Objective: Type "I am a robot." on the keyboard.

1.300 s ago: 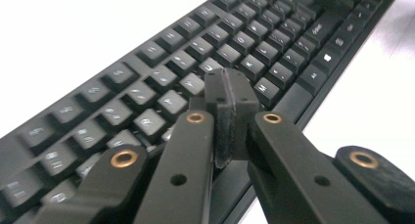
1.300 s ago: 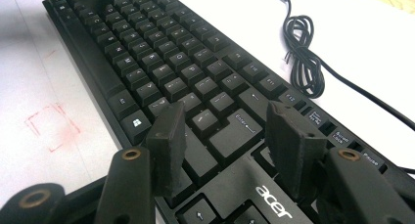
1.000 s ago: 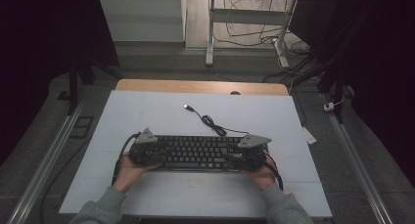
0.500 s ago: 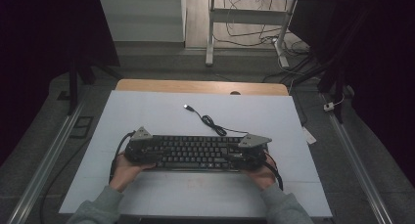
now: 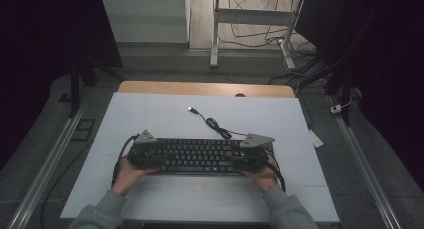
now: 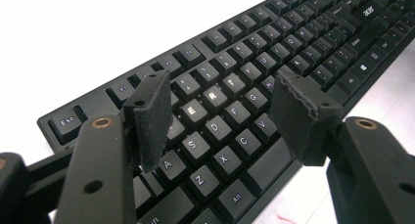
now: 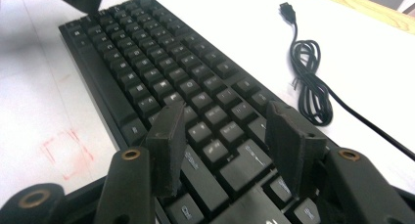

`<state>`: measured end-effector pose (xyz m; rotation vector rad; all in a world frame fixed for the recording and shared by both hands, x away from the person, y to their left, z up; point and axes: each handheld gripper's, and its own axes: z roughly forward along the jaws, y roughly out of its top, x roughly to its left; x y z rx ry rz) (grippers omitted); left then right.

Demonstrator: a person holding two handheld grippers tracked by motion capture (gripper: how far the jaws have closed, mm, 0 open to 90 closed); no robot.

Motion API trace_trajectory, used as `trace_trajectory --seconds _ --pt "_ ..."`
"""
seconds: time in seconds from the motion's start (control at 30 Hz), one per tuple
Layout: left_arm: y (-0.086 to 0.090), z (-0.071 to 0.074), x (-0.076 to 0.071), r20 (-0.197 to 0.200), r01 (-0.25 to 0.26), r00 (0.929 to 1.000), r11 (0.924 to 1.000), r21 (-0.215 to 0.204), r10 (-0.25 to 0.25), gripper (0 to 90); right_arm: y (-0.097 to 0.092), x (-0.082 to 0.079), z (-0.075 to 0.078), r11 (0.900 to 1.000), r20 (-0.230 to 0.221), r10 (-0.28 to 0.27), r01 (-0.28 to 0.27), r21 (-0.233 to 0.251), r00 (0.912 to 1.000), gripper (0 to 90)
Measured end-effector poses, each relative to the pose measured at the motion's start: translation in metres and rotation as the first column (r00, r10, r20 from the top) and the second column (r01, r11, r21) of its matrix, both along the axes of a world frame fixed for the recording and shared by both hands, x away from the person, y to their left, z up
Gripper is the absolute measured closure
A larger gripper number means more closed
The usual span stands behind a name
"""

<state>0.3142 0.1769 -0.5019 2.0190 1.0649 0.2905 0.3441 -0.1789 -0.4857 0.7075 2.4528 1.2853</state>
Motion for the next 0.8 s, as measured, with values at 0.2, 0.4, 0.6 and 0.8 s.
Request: trace_trajectory --seconds 0.2,0.4,0.6,0.8 --pt "-0.001 -0.001 0.0 -0.002 0.006 1.0 1.0 0.007 -0.006 39.8 0.011 0.004 0.0 0.9999 -0.024 0.003 -0.002 0.01 0.9997 50.0" --pt "-0.001 -0.001 0.001 -0.006 0.006 1.0 0.9999 0.013 -0.006 39.3 0.021 0.007 -0.003 0.9998 -0.035 0.018 -0.018 0.0 0.9992 50.2" --pt "-0.003 -0.002 0.001 -0.007 0.011 0.9999 0.9997 0.021 -0.011 39.1 0.032 0.01 -0.005 0.9996 -0.046 0.026 -0.027 -0.002 0.9986 51.0" --pt "-0.004 -0.003 0.001 -0.012 0.012 0.9999 0.9996 0.027 -0.012 38.7 0.039 0.013 -0.008 0.9994 -0.053 0.029 -0.03 -0.019 0.9982 52.3"
